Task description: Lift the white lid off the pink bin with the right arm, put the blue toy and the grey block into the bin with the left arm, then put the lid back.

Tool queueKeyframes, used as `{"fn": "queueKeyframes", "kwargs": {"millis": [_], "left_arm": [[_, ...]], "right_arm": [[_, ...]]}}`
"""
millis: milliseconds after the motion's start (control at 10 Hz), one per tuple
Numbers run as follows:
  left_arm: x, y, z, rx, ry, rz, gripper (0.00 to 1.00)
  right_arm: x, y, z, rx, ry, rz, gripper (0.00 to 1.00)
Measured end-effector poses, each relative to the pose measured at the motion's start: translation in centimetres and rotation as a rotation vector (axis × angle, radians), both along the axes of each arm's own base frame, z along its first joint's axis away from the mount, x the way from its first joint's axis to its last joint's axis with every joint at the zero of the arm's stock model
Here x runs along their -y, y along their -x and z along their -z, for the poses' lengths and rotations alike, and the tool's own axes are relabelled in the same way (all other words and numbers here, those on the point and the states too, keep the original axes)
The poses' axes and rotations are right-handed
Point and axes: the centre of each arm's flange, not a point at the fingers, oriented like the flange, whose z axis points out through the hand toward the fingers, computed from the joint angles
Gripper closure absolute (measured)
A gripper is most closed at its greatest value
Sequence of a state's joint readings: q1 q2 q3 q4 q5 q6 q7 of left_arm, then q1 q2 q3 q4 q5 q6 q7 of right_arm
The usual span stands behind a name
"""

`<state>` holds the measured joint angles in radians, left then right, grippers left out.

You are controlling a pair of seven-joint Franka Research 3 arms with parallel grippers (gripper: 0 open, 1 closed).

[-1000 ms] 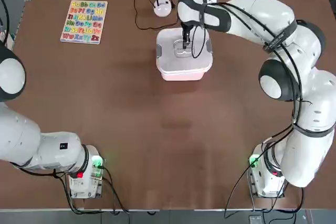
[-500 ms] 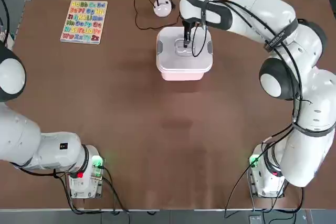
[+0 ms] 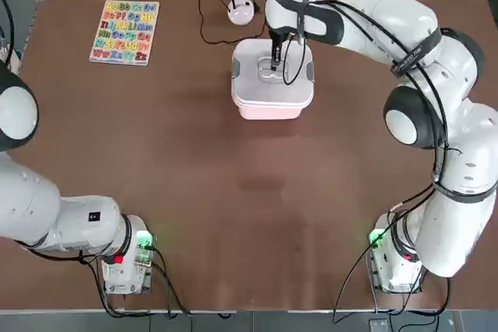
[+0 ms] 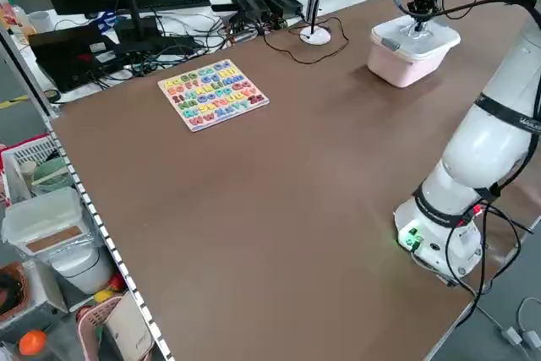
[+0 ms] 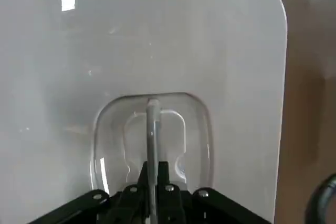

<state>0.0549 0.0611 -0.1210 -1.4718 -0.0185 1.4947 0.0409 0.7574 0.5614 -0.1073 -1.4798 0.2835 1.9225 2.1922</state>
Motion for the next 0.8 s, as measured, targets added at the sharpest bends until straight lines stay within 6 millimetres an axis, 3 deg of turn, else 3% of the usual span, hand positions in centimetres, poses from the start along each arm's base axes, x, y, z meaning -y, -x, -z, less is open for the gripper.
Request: {"fn": "queueKeyframes", "kwargs": {"millis": [800], "left_arm": [[0.51, 0.04, 0.00, 0.000, 0.000, -0.013, 0.00]], "right_arm": [[-0.41, 0.30, 0.04, 0.004, -0.001, -0.006, 0.93]]}}
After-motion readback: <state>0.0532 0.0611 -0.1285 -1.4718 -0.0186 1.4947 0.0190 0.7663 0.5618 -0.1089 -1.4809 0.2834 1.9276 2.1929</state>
